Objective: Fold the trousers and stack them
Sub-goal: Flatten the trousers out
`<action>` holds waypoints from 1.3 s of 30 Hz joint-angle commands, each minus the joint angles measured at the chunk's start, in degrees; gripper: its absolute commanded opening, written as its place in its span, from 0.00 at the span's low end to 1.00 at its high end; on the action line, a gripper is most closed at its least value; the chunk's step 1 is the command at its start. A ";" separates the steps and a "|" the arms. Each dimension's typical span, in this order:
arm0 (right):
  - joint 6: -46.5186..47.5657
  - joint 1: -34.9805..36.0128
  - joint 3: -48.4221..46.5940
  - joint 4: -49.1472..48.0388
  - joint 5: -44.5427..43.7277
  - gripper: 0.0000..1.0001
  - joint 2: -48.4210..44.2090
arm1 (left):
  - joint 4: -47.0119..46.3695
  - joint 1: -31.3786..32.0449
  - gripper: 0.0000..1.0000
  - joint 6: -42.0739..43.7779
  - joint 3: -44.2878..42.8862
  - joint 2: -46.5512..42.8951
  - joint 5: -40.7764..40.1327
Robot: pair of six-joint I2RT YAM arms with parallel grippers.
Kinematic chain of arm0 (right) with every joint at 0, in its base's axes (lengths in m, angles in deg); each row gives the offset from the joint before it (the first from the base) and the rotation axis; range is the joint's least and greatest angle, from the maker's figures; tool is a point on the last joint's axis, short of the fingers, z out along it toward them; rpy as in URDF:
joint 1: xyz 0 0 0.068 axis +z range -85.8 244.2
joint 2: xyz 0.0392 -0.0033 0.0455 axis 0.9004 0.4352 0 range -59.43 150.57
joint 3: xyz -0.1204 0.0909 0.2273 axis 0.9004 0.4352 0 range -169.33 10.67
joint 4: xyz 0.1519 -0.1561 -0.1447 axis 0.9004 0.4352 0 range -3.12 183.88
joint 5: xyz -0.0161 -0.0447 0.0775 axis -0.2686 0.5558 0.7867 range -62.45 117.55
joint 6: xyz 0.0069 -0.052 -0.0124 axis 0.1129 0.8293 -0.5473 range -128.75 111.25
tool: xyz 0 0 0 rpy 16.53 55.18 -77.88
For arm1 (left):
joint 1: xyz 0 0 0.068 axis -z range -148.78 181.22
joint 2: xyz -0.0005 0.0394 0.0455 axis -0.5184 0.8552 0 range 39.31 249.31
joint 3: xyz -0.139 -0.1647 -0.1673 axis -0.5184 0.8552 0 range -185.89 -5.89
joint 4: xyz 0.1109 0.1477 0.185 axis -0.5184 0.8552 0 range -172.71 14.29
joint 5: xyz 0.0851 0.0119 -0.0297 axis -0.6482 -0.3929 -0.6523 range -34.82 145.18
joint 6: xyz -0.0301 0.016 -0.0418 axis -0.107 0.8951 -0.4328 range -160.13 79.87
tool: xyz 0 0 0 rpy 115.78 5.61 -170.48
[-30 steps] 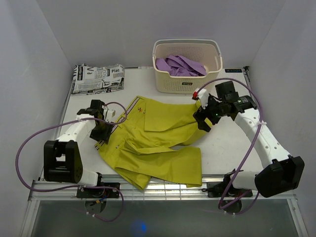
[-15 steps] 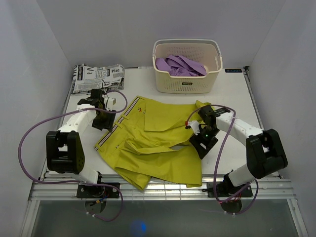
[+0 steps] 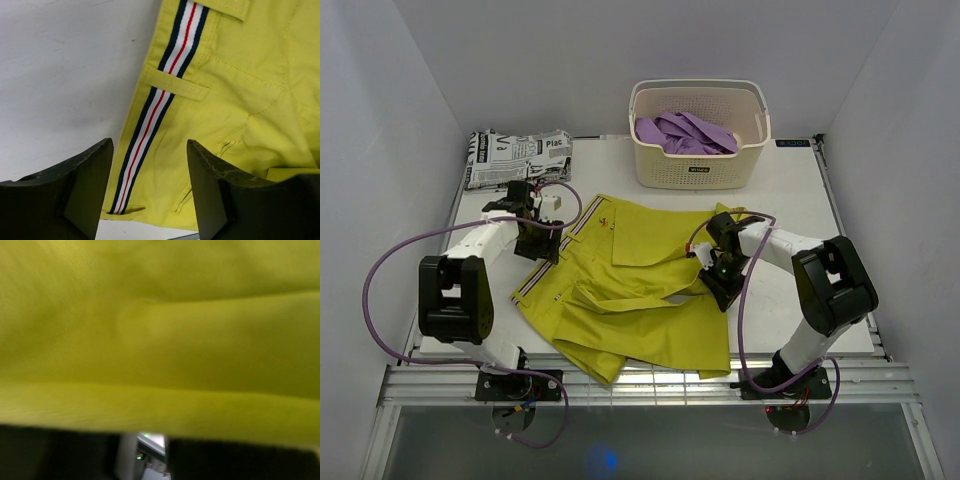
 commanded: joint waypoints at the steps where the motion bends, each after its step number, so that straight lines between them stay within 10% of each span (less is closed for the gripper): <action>1: -0.78 0.42 -0.58 -3.86 0.84 0.20 -0.64 | -3.36 0.01 0.71 1.59 1.26 0.09 5.50; 10: 0.80 -1.16 -2.52 -0.35 -2.93 0.08 -8.46 | -9.86 0.01 0.66 5.11 4.43 2.65 3.06; 18: 9.84 -14.41 -0.94 0.54 -10.67 0.08 -14.88 | -9.25 -3.67 0.00 4.06 4.43 3.44 -2.58; 25: 20.92 -34.89 -3.04 -0.96 -11.55 0.08 -10.24 | -7.67 -17.20 0.00 4.14 3.11 3.70 -6.45; 39: 25.67 -40.71 -5.77 -8.95 -20.77 0.08 -3.99 | -6.08 -27.84 0.00 1.95 -0.23 1.94 -14.19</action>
